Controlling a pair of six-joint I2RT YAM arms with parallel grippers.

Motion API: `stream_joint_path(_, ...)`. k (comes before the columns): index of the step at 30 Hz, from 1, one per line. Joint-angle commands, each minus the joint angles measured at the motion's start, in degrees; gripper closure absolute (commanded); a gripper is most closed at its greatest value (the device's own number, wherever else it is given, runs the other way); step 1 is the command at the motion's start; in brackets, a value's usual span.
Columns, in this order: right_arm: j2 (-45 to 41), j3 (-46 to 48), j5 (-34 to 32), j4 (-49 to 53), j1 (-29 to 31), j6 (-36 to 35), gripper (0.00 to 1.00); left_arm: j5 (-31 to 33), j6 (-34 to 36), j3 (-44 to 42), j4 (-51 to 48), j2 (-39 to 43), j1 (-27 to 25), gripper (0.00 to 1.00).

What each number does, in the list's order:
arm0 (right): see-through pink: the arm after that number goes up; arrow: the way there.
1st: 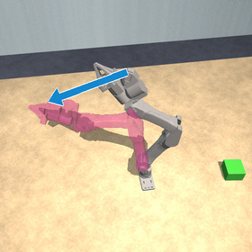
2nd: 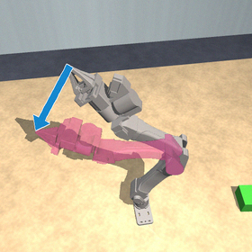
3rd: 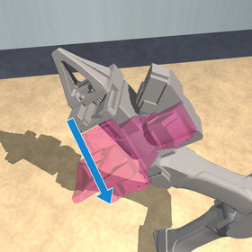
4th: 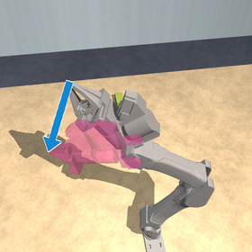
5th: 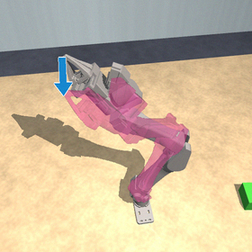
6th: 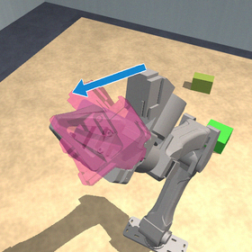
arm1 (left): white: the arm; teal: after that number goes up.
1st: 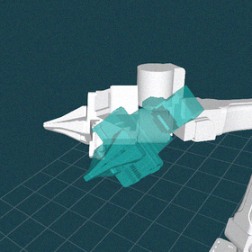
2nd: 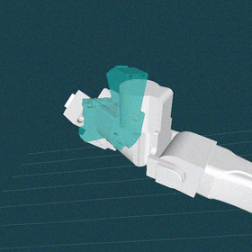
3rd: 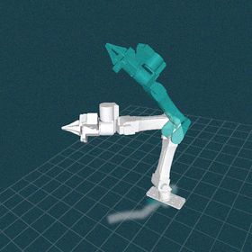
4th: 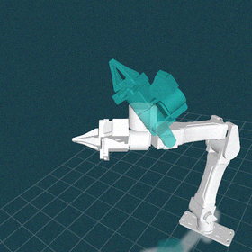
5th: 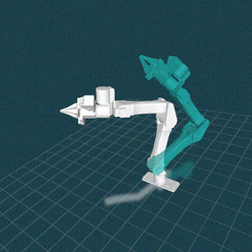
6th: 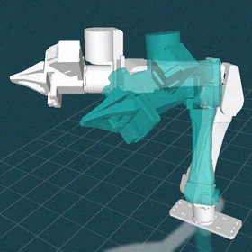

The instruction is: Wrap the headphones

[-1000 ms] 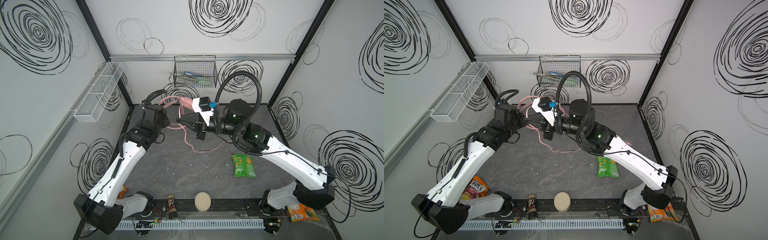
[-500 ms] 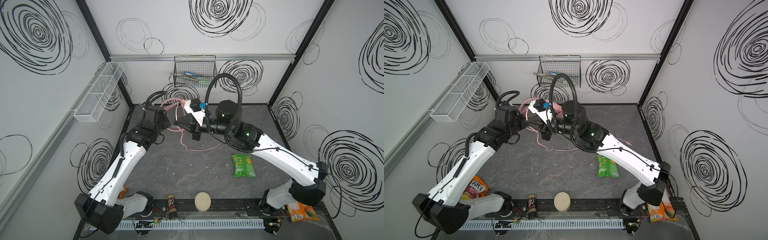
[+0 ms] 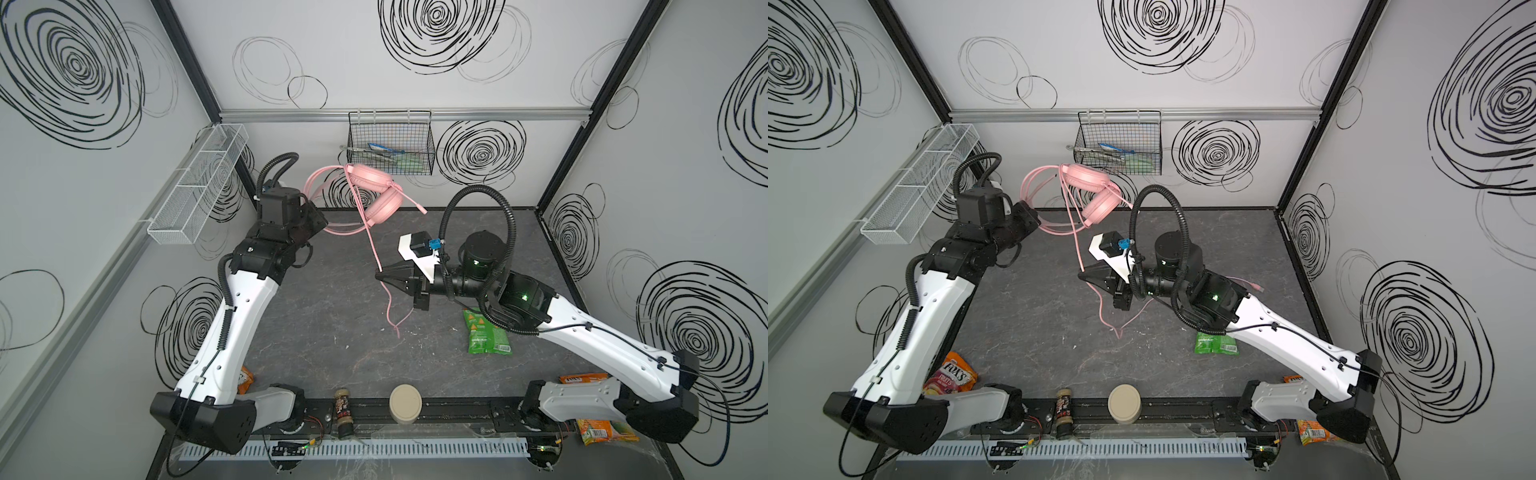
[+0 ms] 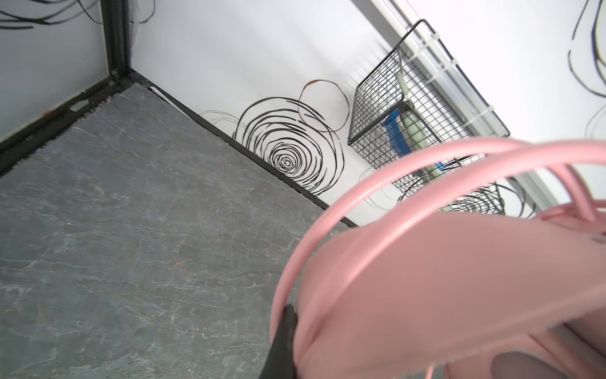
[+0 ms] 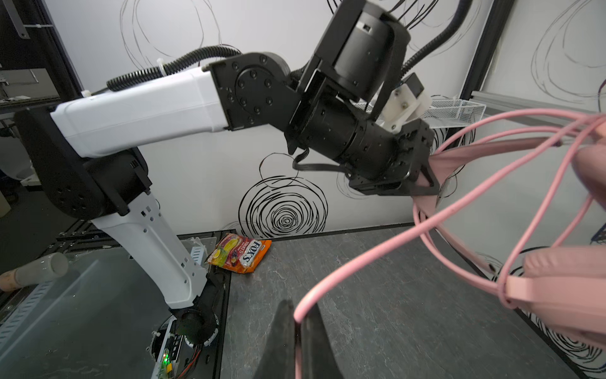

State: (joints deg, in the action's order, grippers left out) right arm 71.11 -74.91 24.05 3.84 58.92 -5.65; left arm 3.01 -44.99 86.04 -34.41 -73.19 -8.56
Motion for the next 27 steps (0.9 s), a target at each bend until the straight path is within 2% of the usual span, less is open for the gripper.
stream_joint_path(1,-2.6,3.3,2.2,-2.8,0.4,-0.9,1.0,-7.2,-9.5,1.9,9.9,-0.3,3.1,1.0)
stream_joint_path(4,-3.7,5.5,2.5,-4.7,-0.9,0.6,1.0,-11.8,-12.2,0.8,12.9,0.4,4.5,1.0)
stream_joint_path(11,-6.3,10.0,5.2,-11.8,-7.1,7.2,1.0,-18.5,-12.4,4.2,15.0,0.4,5.4,1.0)
stream_joint_path(16,-6.6,11.4,5.8,-12.9,-9.3,7.8,1.0,-22.9,-12.2,5.7,15.6,0.0,4.8,1.0)
stream_joint_path(22,-5.7,13.0,7.2,-15.4,-11.2,9.3,1.0,-24.5,-12.6,4.7,18.3,1.2,1.1,1.0)
stream_joint_path(27,-5.1,14.5,8.4,-17.6,-13.7,11.3,1.0,-26.6,-13.2,3.7,20.9,1.8,0.7,1.0)
